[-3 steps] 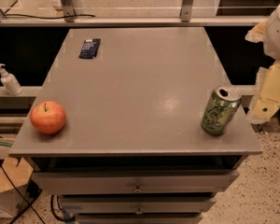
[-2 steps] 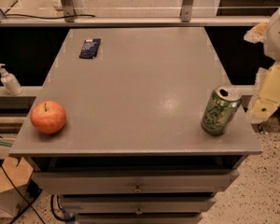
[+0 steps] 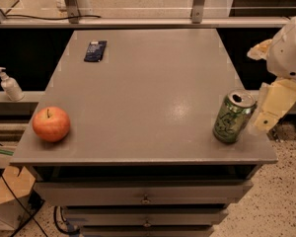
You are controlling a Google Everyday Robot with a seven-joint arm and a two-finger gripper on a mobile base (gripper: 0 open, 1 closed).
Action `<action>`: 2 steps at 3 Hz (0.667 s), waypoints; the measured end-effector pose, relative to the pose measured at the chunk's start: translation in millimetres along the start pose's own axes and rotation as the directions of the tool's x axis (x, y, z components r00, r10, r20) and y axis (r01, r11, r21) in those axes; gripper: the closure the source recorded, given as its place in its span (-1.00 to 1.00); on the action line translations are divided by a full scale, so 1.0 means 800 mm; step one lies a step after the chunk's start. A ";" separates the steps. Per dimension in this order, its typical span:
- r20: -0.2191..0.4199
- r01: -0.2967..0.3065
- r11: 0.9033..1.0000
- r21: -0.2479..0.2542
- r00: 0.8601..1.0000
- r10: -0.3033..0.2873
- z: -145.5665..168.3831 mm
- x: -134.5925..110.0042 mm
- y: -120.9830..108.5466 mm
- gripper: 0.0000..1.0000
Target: Move green can near apple
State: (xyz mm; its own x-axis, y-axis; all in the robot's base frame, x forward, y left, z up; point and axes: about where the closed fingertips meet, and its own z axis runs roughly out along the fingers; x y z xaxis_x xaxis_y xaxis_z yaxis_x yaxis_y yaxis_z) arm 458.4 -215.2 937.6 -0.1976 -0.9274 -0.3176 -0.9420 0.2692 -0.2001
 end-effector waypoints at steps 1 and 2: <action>0.022 -0.029 0.999 -0.041 0.999 0.030 0.027 0.007 -0.001 -1.00; 0.046 -0.044 0.996 -0.081 0.998 0.048 0.049 0.006 0.003 -0.65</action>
Offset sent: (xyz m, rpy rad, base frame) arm 0.0099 0.0134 -0.0579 0.1186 0.1170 -0.0067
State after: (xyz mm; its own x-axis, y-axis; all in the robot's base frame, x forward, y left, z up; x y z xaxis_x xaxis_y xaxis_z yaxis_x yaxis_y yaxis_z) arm 466.1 -208.4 899.0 -0.2297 -0.9004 -0.3695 -0.9513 0.2879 -0.1101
